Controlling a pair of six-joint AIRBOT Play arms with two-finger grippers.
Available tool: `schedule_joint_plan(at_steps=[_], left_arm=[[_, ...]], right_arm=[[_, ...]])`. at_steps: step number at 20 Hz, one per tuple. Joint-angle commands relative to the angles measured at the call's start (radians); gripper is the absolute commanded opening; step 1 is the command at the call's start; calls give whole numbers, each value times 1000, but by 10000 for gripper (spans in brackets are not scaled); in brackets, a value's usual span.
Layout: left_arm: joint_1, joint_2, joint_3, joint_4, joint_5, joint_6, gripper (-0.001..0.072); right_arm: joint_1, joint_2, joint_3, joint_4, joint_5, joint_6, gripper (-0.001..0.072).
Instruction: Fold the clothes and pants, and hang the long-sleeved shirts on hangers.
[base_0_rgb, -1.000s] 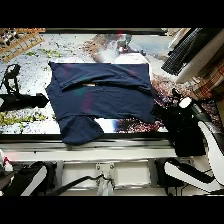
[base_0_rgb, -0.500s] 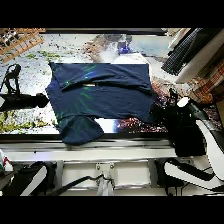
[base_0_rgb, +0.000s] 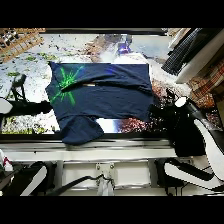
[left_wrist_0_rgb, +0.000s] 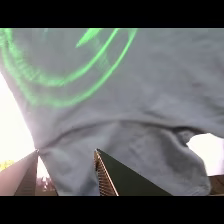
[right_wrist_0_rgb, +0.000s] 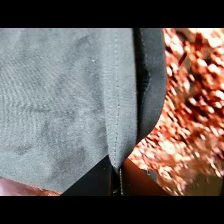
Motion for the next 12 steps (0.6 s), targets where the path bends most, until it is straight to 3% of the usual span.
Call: schedule_joint_plan(at_steps=[1, 2, 3, 12], left_arm=[[1, -1, -142, -10, 80, -74, 399], [1, -1, -167, -42, 95, -73, 479], [1, -6, -179, -76, 101, -72, 490], [1, -225, -181, -90, 144, -72, 490]], right_arm=[[1, 4, 3, -9, -3, -4, 32], [1, 4, 3, -13, -3, -5, 32], [1, 4, 3, -17, -3, -5, 32], [1, 4, 3, -24, 0, -21, 32]])
